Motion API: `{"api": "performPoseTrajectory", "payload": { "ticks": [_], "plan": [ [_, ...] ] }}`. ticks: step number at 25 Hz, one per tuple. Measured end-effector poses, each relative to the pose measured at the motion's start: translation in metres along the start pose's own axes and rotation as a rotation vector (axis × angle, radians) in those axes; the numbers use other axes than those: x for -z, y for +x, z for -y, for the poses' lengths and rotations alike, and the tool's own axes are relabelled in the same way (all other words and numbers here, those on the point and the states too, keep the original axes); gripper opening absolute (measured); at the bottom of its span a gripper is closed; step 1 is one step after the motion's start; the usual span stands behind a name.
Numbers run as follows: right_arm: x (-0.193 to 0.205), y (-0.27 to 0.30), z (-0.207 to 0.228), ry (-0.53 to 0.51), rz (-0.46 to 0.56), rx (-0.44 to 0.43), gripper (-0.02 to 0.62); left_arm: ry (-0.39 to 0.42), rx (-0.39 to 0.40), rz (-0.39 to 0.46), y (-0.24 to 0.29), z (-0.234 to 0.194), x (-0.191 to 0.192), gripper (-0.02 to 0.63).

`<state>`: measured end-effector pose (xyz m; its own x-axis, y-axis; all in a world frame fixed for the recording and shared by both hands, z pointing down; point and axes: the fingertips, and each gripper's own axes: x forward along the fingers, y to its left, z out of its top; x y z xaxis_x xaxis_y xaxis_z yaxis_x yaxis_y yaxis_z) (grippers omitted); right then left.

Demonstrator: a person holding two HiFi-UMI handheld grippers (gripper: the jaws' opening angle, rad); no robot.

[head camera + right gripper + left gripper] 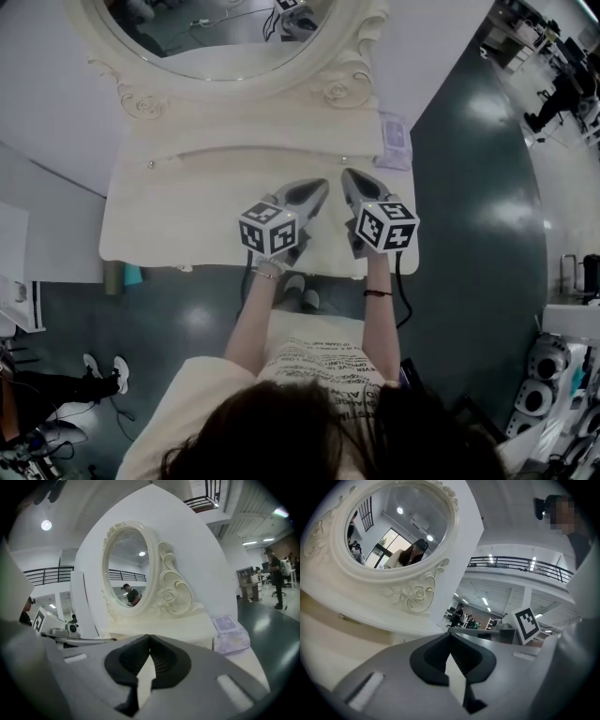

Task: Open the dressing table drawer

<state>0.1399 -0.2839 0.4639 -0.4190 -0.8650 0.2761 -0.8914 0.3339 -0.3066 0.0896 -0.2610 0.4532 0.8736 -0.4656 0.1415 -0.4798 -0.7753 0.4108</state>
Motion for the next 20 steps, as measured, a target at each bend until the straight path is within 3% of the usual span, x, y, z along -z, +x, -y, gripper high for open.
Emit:
{"api": "performPoseTrajectory", "payload": {
  "ticks": [20],
  "plan": [
    [0.029, 0.041, 0.027, 0.054, -0.116, 0.099, 0.003, -0.064, 0.036, -0.073, 0.011, -0.033, 0.023, 0.000]
  ]
}}
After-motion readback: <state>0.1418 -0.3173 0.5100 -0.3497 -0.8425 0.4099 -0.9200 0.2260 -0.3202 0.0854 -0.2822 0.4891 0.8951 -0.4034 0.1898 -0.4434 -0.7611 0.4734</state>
